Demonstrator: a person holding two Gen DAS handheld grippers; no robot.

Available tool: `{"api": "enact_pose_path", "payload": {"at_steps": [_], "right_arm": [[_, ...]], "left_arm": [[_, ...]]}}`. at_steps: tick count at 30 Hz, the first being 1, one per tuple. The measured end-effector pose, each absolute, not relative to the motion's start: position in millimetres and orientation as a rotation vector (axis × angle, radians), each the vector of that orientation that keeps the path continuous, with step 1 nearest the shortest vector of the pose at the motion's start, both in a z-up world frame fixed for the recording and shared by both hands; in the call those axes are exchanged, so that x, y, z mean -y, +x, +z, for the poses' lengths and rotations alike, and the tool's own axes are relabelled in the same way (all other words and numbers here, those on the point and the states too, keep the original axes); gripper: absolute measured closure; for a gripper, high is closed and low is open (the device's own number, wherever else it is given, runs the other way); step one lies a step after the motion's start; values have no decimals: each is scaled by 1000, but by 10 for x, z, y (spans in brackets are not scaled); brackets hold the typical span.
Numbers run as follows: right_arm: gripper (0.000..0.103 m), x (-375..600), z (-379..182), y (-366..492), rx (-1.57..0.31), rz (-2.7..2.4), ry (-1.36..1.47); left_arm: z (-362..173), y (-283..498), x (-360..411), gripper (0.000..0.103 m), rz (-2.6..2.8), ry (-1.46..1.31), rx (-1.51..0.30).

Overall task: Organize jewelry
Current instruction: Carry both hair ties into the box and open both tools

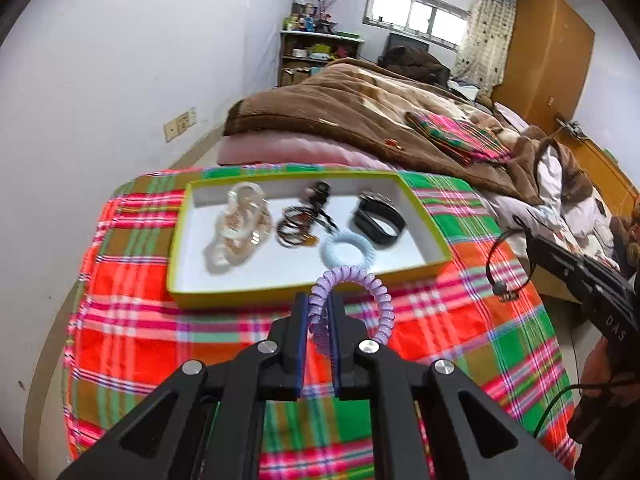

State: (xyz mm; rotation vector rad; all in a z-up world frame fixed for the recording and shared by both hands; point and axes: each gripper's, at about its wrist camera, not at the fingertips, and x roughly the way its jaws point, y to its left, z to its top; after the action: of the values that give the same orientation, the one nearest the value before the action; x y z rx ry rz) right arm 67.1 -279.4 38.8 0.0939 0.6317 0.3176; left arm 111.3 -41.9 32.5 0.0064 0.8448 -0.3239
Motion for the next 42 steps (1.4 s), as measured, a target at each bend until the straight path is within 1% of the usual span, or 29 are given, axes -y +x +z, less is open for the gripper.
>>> {"api": "enact_pose_path", "payload": {"at_steps": [8,20,33,42], "right_arm": [[101,2546,348,943,-652,338,83],[101,2169,237,1338,-679,376,87],[101,2025,-66,1793,-780,422,151],[101,2042,-232,1989,-825,412,178]], "left_arm": [[334,1374,213,93,-292,-8,-844],[173,1676,56,93,-269,-29,-875],[-100,1811,222,93,-310,-24,-941],[-169,1894,253,93,-313,-19,-956]]}}
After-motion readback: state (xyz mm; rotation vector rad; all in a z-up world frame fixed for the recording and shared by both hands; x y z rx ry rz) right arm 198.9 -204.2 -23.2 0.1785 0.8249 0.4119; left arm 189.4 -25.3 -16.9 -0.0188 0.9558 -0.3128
